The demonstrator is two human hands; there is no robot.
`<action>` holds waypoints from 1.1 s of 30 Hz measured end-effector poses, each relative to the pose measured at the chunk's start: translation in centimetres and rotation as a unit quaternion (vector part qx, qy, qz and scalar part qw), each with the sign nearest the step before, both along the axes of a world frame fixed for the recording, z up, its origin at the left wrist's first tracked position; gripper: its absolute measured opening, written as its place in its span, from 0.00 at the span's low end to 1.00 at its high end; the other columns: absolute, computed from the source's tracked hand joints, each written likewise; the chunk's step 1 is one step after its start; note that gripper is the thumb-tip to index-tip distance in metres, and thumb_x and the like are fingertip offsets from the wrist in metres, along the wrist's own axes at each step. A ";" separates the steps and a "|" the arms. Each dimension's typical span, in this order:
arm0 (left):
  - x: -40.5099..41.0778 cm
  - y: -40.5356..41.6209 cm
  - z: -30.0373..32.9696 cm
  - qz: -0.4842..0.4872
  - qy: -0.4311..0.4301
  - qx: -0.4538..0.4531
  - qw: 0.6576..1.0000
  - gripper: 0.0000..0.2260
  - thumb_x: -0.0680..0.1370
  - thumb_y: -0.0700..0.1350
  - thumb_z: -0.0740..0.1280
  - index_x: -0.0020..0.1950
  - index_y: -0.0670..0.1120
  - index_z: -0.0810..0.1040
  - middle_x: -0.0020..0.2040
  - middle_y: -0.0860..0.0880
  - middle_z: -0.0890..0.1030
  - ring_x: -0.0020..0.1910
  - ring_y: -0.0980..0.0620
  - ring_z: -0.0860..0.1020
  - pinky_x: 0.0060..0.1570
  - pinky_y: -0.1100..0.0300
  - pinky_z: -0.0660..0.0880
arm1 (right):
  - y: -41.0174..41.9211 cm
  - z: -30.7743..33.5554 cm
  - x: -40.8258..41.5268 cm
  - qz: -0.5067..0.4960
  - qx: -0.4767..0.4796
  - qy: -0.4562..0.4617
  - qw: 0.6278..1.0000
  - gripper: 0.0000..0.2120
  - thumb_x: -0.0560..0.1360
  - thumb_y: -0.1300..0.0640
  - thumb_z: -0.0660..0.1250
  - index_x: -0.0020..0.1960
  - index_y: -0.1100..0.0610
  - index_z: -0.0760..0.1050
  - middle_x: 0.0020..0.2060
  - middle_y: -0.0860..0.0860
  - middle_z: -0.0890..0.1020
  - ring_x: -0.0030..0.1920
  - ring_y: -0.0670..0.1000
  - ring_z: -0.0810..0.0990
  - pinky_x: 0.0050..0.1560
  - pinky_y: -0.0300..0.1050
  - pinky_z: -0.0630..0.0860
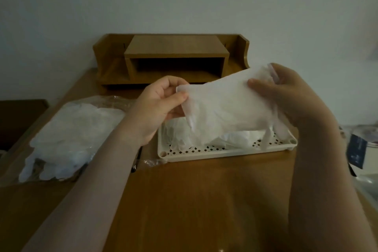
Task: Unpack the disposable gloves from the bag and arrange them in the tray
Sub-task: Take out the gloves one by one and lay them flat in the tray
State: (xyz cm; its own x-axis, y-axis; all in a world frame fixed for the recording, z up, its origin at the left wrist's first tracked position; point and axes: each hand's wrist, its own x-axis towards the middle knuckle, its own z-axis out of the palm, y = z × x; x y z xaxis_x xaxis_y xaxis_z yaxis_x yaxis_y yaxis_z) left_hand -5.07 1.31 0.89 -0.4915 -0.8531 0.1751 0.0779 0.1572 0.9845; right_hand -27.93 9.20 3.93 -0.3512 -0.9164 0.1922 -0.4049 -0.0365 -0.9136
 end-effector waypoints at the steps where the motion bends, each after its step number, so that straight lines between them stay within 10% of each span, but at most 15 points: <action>1: -0.7 -0.2 -0.4 0.028 -0.064 -0.044 0.997 0.06 0.78 0.40 0.63 0.50 0.50 0.76 0.44 0.54 0.83 0.42 0.58 0.82 0.41 0.64 0.77 | -0.1 -0.1 -0.7 -0.012 0.004 0.011 1.000 0.11 0.74 0.52 0.69 0.55 0.55 0.75 0.45 0.51 0.81 0.43 0.49 0.82 0.39 0.42 0.78; 6: -3.6 -1.5 -3.2 0.103 -0.318 -0.175 0.926 0.06 0.81 0.44 0.60 0.56 0.51 0.74 0.46 0.55 0.79 0.36 0.62 0.79 0.35 0.64 0.78 | -3.1 -3.9 -2.5 -0.069 0.141 0.144 0.977 0.16 0.75 0.55 0.68 0.62 0.55 0.72 0.50 0.50 0.76 0.50 0.52 0.77 0.48 0.45 0.73; 12: -4.1 -3.2 -3.5 0.138 -0.388 -0.183 0.893 0.10 0.82 0.45 0.58 0.61 0.48 0.73 0.41 0.57 0.73 0.41 0.48 0.79 0.38 0.55 0.76 | -5.9 -6.8 -4.0 -0.099 0.125 0.132 0.978 0.15 0.77 0.57 0.66 0.63 0.54 0.71 0.52 0.52 0.78 0.47 0.51 0.76 0.37 0.38 0.69; 20: -4.2 -6.1 -4.3 0.176 -0.425 -0.217 0.861 0.13 0.82 0.46 0.56 0.66 0.46 0.69 0.36 0.50 0.75 0.30 0.52 0.72 0.30 0.58 0.69 | -7.5 -7.9 -3.2 -0.172 0.088 0.161 0.968 0.16 0.80 0.58 0.60 0.67 0.55 0.69 0.57 0.51 0.76 0.53 0.51 0.74 0.52 0.44 0.72; 26: -5.0 -3.8 -4.3 0.206 -0.489 -0.343 0.775 0.22 0.81 0.46 0.58 0.74 0.44 0.59 0.71 0.46 0.65 0.70 0.47 0.62 0.66 0.54 0.63 | -6.6 -4.8 -1.8 -0.175 0.037 0.271 0.946 0.16 0.81 0.60 0.56 0.68 0.55 0.70 0.67 0.54 0.71 0.67 0.57 0.67 0.64 0.47 0.65; 30: -7.0 -2.5 -4.2 0.066 -0.436 -0.320 0.839 0.22 0.80 0.38 0.56 0.75 0.44 0.59 0.73 0.48 0.62 0.73 0.50 0.58 0.74 0.56 0.53 | -6.7 -3.4 3.9 0.019 0.056 0.240 0.969 0.20 0.79 0.66 0.55 0.70 0.57 0.68 0.66 0.53 0.73 0.66 0.51 0.71 0.60 0.39 0.66; 33: -6.4 -1.3 -4.9 -0.030 -0.420 -0.190 0.887 0.19 0.79 0.33 0.60 0.68 0.43 0.64 0.65 0.48 0.71 0.64 0.49 0.70 0.67 0.64 0.64 | -7.3 -6.7 8.5 0.087 0.121 0.189 0.971 0.21 0.81 0.60 0.53 0.74 0.60 0.59 0.72 0.56 0.63 0.71 0.56 0.64 0.67 0.47 0.63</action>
State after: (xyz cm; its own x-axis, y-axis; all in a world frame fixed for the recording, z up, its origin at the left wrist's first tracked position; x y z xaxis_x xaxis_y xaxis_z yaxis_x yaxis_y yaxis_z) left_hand -11.49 0.00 -3.99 -0.6268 -0.7792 -0.0051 -0.6388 0.5101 0.5759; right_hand -19.38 1.88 -2.78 -0.1329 -0.9900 0.0482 -0.7194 0.0629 -0.6918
